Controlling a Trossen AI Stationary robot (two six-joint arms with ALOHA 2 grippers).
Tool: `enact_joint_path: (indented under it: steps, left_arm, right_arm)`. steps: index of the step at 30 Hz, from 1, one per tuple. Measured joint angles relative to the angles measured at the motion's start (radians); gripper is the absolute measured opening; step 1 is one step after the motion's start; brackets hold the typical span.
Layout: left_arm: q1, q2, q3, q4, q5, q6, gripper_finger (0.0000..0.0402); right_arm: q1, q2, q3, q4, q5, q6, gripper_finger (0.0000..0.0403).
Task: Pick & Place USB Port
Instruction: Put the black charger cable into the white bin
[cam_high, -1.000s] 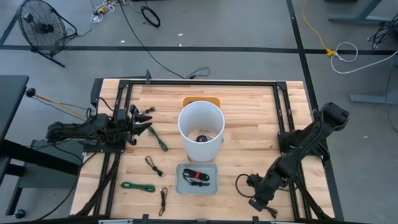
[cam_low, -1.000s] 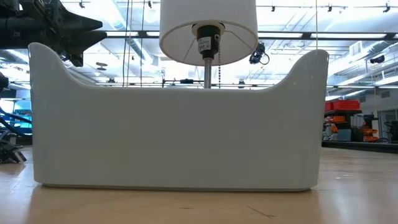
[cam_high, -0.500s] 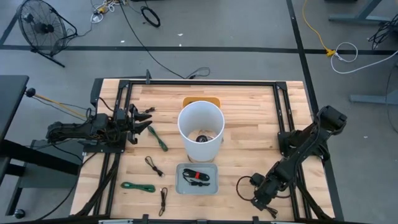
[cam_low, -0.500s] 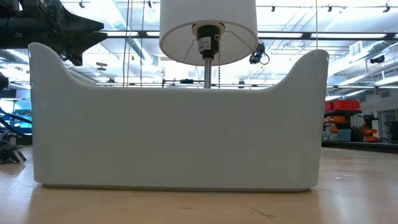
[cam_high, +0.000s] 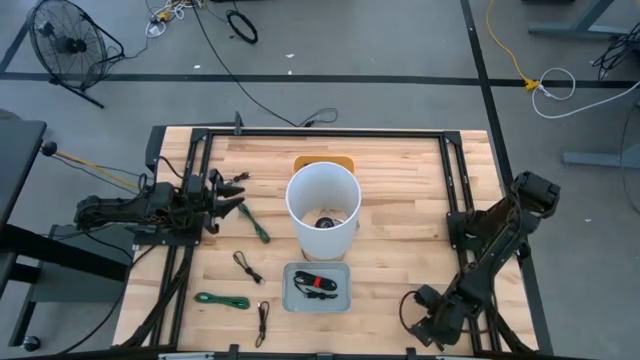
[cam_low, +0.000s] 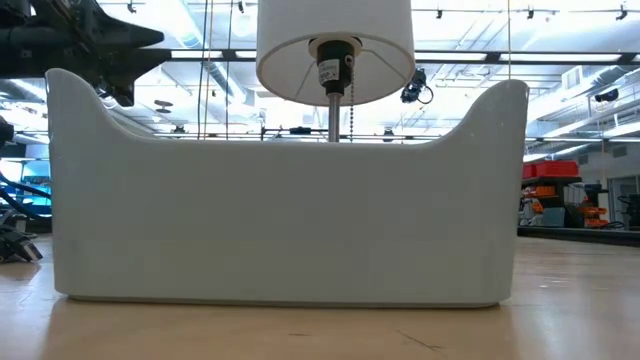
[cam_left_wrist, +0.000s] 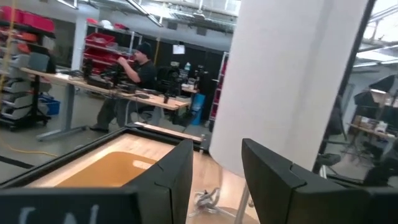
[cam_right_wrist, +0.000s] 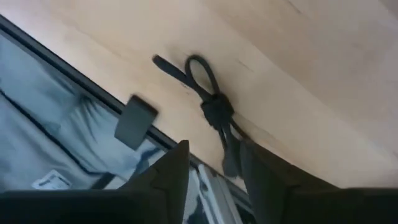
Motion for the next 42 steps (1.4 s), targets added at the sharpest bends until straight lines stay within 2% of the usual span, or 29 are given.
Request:
enact_joint_path:
  steps: [6,13,23,26,31,38,42]
  left_arm:
    - [0.0,0.0,0.0,-0.006,0.02,-0.027,0.0144]
    - [0.0,0.0,0.0,-0.024,0.021,-0.053,0.0144]
    - [0.0,0.0,0.0,-0.031,0.021,-0.052,0.0144]
    - [0.0,0.0,0.0,-0.032,0.02,-0.052,0.0144]
    - [0.0,0.0,0.0,-0.036,0.021,-0.052,0.0144]
    - [0.0,0.0,0.0,-0.037,0.021,-0.052,0.0144]
    - [0.0,0.0,0.0,-0.038,0.021,-0.052,0.0144]
  right_arm:
    - [0.025,0.04,0.0,0.011,0.056,-0.02,0.0151]
    - [0.026,0.13,0.0,0.16,0.01,-0.05,0.0151]
    - [0.025,0.171,0.005,0.151,-0.015,-0.184,0.0149]
    - [0.025,0.177,0.005,0.133,-0.028,-0.183,0.0124]
    - [0.025,0.178,0.003,0.124,-0.046,-0.236,0.0018]
    - [-0.01,0.157,0.001,0.118,-0.076,-0.309,0.0005]
    - [-0.051,0.114,-0.004,0.078,-0.011,-0.365,0.0002]
